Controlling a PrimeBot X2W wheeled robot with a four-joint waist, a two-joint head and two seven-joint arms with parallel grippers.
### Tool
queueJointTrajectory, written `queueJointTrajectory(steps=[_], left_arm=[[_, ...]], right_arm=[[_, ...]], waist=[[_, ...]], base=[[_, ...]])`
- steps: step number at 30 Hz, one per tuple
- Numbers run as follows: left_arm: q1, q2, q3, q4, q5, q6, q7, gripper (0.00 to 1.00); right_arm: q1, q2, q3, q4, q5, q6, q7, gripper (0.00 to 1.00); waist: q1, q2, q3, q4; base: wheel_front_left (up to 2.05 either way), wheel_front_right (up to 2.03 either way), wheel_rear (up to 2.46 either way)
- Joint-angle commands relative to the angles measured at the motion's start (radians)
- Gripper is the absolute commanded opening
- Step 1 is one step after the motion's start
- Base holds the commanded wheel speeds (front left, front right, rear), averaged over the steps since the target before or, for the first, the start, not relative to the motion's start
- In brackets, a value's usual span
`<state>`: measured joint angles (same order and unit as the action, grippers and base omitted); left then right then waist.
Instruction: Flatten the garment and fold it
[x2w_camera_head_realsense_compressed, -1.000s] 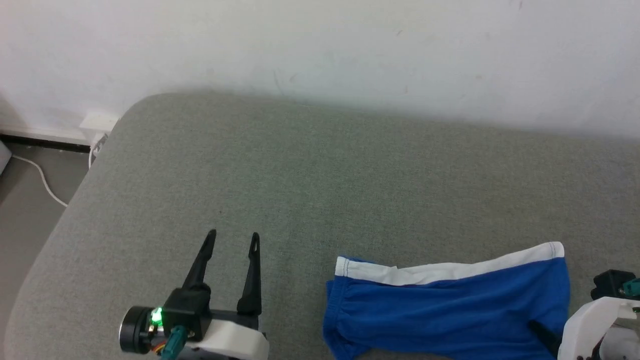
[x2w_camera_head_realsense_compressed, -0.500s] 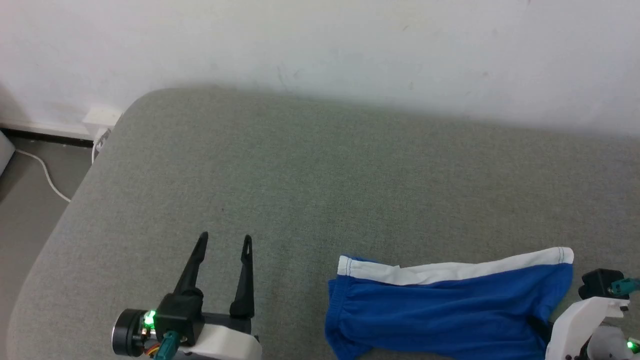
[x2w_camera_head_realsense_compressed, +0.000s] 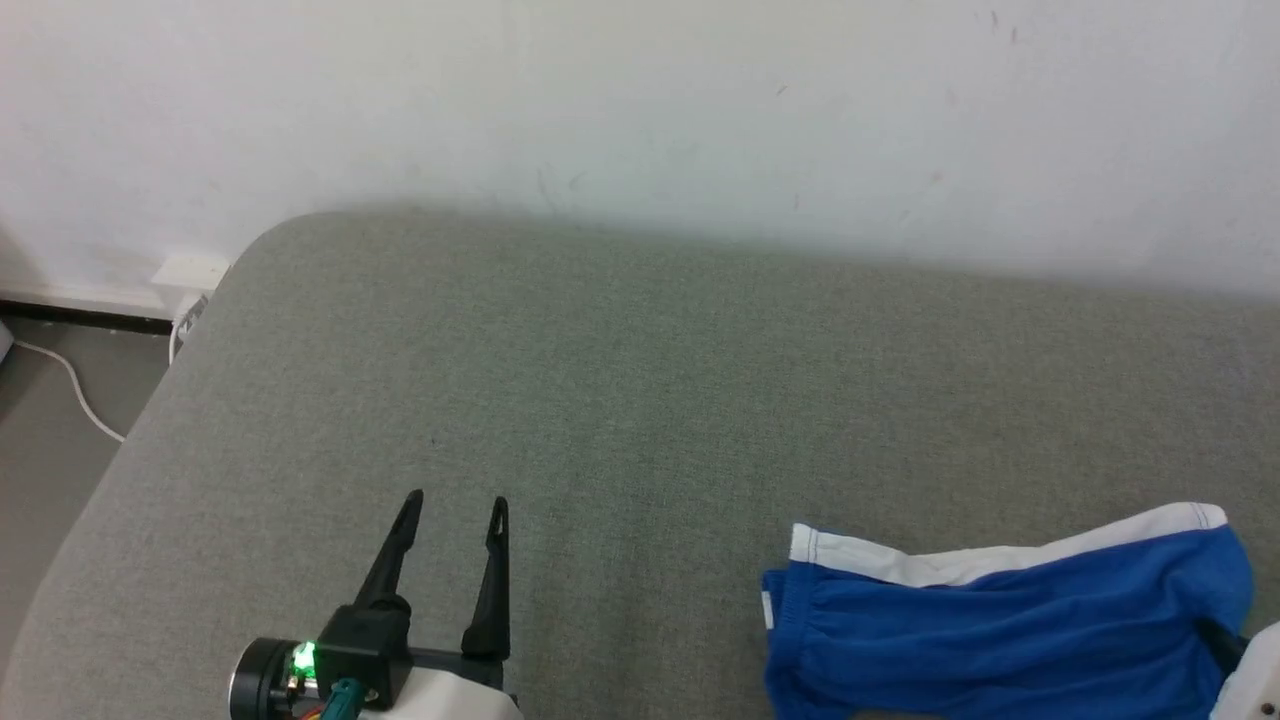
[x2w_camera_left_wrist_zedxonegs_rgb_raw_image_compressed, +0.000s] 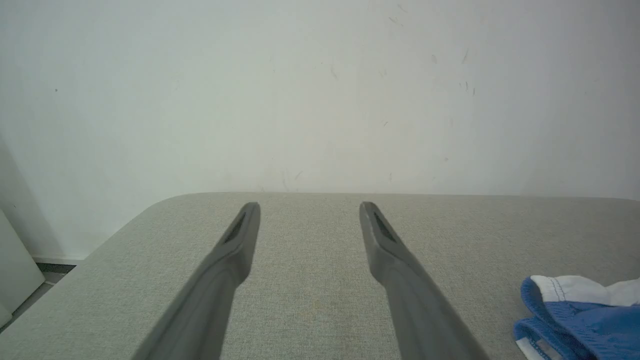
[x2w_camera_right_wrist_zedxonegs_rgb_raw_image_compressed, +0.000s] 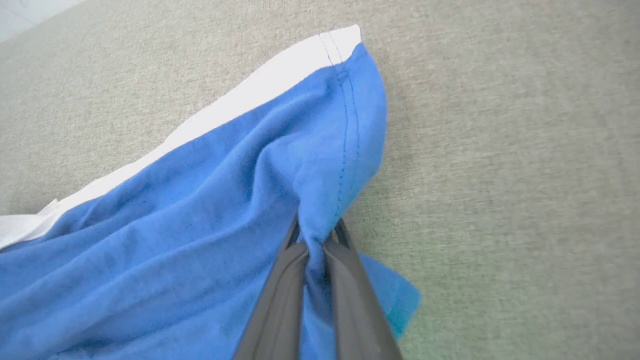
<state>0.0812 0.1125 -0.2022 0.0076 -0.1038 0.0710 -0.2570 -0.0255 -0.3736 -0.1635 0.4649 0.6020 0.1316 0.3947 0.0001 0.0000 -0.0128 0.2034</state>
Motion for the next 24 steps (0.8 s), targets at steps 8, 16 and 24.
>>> queueJointTrajectory(steps=[8,16,24], left_arm=[[0.026,-0.021,0.021,0.023,0.013,-0.029,-0.005,1.00],[0.042,-0.032,0.031,0.040,0.022,-0.051,-0.005,1.00],[0.043,-0.039,0.039,0.044,0.032,-0.067,-0.005,1.00]], right_arm=[[0.037,0.025,0.000,-0.151,-0.011,-0.001,0.037,0.00],[0.108,0.091,0.091,-0.463,0.022,-0.001,0.172,0.00],[0.122,0.184,0.216,-0.551,0.002,-0.001,0.247,0.00]], waist=[[-0.0001,0.0000,-0.032,-0.004],[-0.0001,0.0000,-0.061,0.016],[-0.0001,0.0000,-0.060,0.071]], base=[[0.00,0.00,0.00],[0.00,0.00,0.00],[0.00,0.00,0.00]])
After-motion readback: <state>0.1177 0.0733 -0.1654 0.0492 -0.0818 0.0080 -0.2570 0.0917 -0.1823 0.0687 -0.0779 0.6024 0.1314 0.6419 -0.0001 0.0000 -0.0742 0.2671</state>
